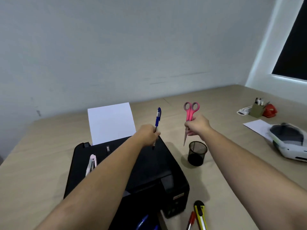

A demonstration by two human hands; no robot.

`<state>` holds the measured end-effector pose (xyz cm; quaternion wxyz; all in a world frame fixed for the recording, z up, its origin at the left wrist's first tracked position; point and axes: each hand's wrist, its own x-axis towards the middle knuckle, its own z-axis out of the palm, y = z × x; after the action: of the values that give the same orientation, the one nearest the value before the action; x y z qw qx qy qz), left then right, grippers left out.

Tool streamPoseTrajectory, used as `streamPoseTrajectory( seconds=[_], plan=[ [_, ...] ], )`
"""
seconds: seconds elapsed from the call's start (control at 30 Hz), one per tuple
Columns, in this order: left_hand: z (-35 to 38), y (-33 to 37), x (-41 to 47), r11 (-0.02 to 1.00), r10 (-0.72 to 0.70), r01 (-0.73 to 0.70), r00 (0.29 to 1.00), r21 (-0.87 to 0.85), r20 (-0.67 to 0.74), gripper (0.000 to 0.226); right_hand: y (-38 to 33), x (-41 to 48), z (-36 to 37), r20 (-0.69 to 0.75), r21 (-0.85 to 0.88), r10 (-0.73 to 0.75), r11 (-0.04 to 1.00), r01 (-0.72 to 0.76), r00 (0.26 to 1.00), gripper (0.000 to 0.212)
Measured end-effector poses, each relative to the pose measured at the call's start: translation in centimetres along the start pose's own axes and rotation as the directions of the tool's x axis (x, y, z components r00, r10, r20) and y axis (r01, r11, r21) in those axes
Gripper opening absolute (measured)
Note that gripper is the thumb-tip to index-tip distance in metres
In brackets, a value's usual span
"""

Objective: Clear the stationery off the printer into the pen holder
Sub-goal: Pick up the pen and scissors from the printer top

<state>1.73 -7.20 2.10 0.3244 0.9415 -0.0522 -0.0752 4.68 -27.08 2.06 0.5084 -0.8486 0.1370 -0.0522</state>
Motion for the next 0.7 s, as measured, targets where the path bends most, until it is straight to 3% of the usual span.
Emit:
streamPoseTrajectory(
  seconds=[0.1, 0.23, 0.33, 0.43, 0.53, 0.7],
  plan=[
    [2.9, 3.3, 2.0, 0.994, 0.071, -0.074, 0.997, 0.080, 0.033, 0.021, 2.0, 1.4, -2.5, 0.013, 0.046, 0.047, 0.998, -0.047, 0.999, 0.013],
    [7.4, 7.1, 5.5, 0.991, 0.131, -0.131, 0.991, 0.003, 0.003, 0.016, 5.4, 4.3, -5.2, -0.002, 0.048, 0.017, 0.999, -0.017, 1.000, 0.012],
    [10.5, 8.7, 8.5, 0.990, 0.076, -0.075, 0.997, -0.119, 0.006, 0.016, 7.6, 6.8, -6.0, -0.013, 0.006, -0.011, 1.000, 0.011, 1.000, 0.018],
    [13.9, 9.1, 11.1, 0.992, 0.049, -0.046, 0.999, -0.114, 0.020, 0.018, 10.5, 9.3, -5.7, 0.054, -0.078, -0.029, 0.996, 0.033, 0.998, 0.023],
    [17.2, 8.7, 13.1, 0.995, 0.008, -0.010, 1.000, -0.104, -0.023, 0.015, 13.8, 11.7, -4.9, 0.111, -0.224, -0.049, 0.972, 0.073, 0.993, 0.009],
    [20.4, 7.6, 14.8, 0.987, -0.072, 0.059, 0.994, -0.152, -0.077, 0.017, 17.8, 13.8, -3.4, 0.232, -0.315, -0.054, 0.940, 0.128, 0.971, 0.019]
  ],
)
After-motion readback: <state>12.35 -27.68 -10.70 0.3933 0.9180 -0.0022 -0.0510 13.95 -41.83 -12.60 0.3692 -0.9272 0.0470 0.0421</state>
